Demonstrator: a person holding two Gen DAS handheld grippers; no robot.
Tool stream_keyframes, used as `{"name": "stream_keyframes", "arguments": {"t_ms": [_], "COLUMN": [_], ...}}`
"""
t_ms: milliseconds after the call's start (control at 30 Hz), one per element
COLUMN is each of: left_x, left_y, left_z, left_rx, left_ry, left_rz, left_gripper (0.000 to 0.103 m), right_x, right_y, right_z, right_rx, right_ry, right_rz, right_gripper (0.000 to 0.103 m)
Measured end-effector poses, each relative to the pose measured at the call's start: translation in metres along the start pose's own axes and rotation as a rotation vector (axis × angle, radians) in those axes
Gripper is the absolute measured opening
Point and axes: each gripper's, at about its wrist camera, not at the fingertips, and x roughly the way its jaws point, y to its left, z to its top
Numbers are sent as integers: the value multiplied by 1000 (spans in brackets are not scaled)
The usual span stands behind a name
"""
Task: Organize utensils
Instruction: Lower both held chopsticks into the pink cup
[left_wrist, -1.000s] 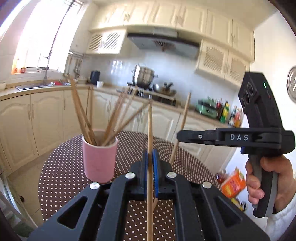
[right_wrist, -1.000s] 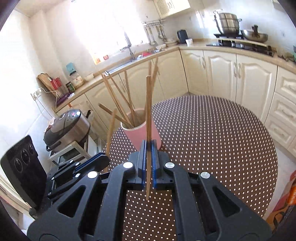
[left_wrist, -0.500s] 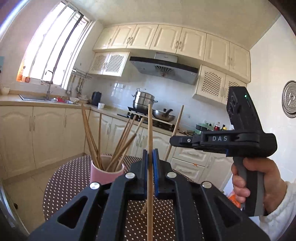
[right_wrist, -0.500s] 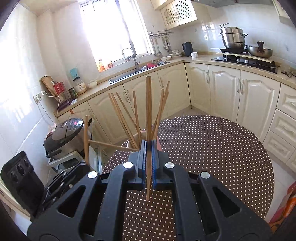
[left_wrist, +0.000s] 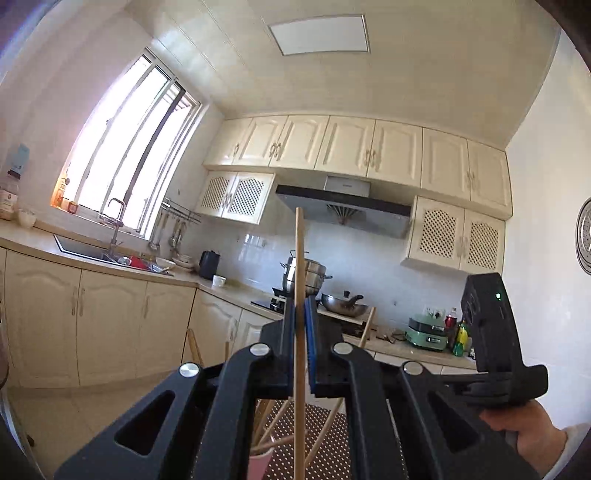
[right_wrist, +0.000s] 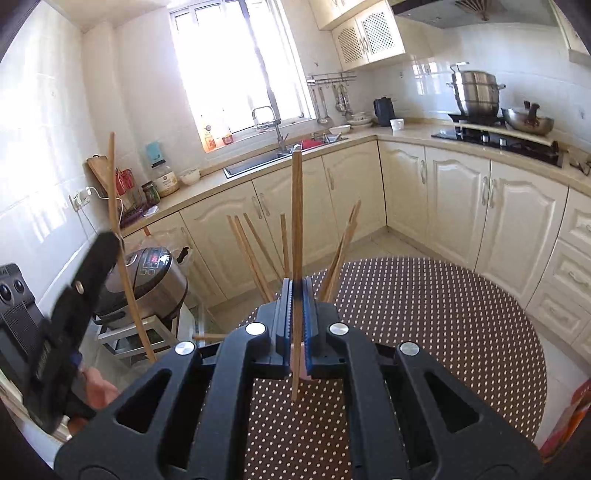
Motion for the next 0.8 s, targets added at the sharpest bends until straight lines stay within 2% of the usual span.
{"name": "stream_keyframes", "arguments": {"t_ms": [133, 333, 600, 800], "left_x": [19, 59, 106, 130], "left_y": [15, 33, 50, 53], "left_z": [9, 2, -18, -39], "left_rx": [-17, -36, -36, -18], "left_ry": [-18, -10, -4, 20], "left_rz": [34, 67, 121, 156], "left_gripper": [6, 6, 6, 6], "right_x": [10, 26, 38, 50], "right_y": [4, 7, 5, 1], "right_z": [11, 27, 51, 51], "right_rx": [-18, -38, -77, -94], "right_ry": [-6, -11, -26, -3], "right_rz": [2, 3, 11, 24], "right_gripper": [5, 6, 5, 5]}}
